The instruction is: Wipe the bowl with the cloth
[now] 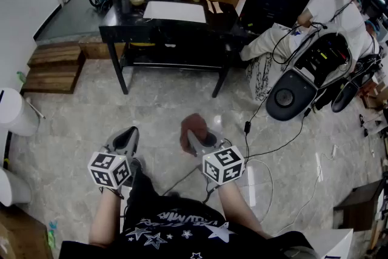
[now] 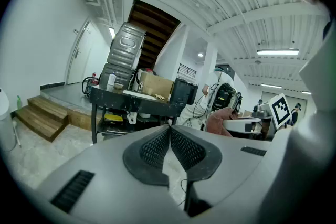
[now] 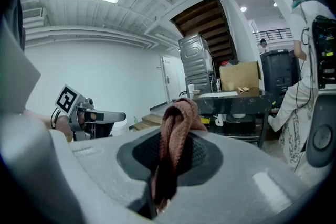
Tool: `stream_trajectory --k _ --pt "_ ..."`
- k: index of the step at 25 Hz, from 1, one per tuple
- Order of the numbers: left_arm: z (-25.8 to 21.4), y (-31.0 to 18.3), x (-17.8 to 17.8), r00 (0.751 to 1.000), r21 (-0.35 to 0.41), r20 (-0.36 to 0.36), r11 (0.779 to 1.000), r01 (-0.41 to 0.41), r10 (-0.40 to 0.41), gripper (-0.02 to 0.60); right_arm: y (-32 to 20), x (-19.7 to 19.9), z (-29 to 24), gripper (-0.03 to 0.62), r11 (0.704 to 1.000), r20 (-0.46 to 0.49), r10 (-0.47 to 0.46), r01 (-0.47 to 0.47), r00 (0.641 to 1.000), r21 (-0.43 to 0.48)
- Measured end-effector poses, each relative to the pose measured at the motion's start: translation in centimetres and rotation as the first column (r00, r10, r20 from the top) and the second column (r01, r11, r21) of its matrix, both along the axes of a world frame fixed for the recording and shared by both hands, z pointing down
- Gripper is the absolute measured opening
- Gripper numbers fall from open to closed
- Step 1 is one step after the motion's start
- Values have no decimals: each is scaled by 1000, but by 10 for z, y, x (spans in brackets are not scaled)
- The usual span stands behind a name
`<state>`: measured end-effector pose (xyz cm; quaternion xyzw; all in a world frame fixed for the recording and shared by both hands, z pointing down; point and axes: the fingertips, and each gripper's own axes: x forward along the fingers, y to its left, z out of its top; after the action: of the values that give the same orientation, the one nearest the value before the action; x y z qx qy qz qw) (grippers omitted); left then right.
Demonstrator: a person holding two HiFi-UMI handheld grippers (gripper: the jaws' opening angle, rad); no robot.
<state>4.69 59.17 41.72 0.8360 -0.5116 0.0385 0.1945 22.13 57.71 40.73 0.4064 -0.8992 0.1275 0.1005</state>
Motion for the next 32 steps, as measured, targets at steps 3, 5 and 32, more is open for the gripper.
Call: stream_trajectory --k 3,5,32 --pt "0 3 3 1000 5 16 1000 -8 8 21 4 0 2 61 1000 1 -2 2 1000 -3" --pt "0 5 9 1000 11 23 1000 -18 18 21 6 3 6 61 1000 1 3 -2 1000 -9" --pt "43 -183 -99 998 -77 14 996 -52 53 21 -184 -80 49 63 986 -6 136 -136 991 -97"
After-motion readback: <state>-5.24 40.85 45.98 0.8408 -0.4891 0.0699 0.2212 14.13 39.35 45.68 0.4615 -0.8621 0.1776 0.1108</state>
